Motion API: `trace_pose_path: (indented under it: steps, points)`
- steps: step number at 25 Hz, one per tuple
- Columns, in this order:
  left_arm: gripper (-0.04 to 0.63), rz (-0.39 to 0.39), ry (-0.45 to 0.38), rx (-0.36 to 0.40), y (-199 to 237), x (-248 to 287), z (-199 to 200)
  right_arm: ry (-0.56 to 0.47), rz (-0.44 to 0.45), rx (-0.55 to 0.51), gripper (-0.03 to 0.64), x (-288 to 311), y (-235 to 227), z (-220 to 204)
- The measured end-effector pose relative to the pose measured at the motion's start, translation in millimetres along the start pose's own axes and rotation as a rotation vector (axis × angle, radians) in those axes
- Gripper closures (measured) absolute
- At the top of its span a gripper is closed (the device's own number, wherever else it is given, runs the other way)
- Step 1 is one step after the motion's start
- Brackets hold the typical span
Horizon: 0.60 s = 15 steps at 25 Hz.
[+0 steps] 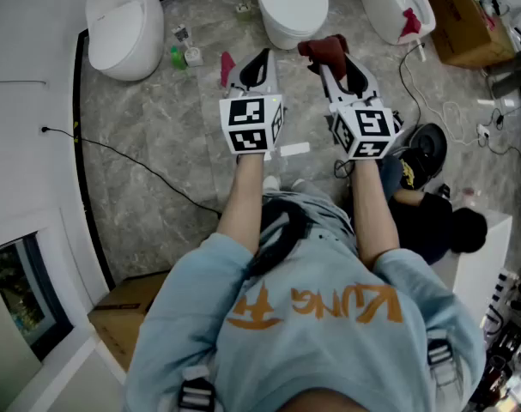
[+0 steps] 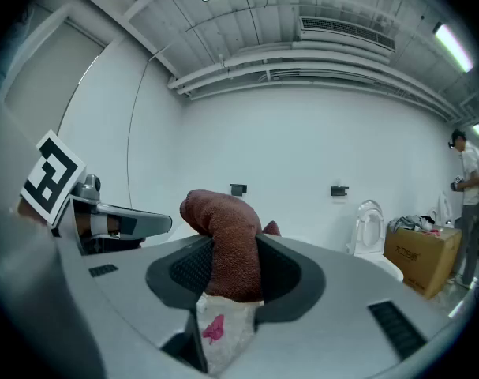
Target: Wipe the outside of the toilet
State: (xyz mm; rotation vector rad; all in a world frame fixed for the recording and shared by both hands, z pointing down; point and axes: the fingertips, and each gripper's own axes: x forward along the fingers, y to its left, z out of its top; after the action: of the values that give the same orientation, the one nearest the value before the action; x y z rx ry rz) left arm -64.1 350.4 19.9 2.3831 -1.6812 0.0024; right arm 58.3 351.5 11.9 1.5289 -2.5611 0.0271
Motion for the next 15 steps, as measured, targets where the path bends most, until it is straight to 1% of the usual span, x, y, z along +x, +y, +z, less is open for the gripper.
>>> trace_pose_path:
  steps: [4,10,15]
  points:
    - [0.597,0.000,0.001,-0.002,0.8,0.0,-1.0,-0.013,-0.024,0.020,0.466,-0.4,-2.9,0.6]
    - [0.597,0.001,-0.001,-0.007,4.2,-0.8,-2.8,-0.030,-0.033,0.062,0.463,-0.9,-4.7,-0.2]
    - [0.597,0.020,0.007,-0.024,16.8,-1.0,-6.4,-0.022,-0.064,0.095,0.463,1.7,-12.8,-4.3]
